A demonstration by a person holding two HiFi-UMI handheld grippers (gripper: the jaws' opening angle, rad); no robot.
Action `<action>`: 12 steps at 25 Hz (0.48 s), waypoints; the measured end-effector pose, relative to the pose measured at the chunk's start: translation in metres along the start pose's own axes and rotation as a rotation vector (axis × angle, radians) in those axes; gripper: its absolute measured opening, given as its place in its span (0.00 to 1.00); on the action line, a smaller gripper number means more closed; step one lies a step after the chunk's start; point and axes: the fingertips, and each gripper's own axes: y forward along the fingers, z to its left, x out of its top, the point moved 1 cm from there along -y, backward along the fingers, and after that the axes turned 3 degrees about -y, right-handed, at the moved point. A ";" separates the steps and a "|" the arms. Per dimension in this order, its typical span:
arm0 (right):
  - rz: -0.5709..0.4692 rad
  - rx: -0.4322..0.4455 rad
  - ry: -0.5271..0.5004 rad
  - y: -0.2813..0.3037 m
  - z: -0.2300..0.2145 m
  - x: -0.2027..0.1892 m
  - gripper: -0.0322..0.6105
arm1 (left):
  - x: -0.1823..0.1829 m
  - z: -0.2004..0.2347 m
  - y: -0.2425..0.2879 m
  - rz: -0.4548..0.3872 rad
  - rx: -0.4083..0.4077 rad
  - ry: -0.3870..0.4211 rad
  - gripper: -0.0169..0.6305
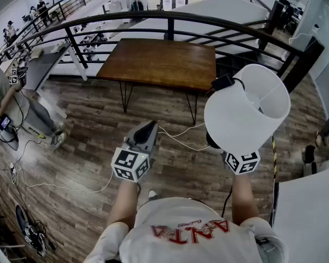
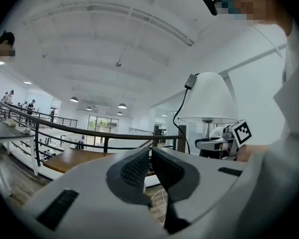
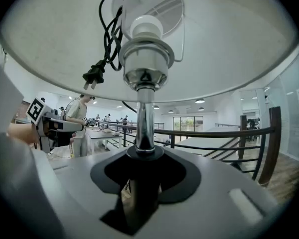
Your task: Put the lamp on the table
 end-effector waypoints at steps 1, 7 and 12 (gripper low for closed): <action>0.000 0.000 0.000 0.000 0.000 -0.001 0.25 | 0.000 0.000 0.000 0.000 0.000 -0.002 0.06; 0.004 -0.001 -0.011 0.002 0.003 -0.001 0.25 | 0.000 0.004 -0.001 -0.001 -0.001 -0.009 0.06; 0.001 -0.004 -0.022 0.008 0.009 0.001 0.25 | -0.004 0.012 -0.004 0.005 -0.002 -0.016 0.06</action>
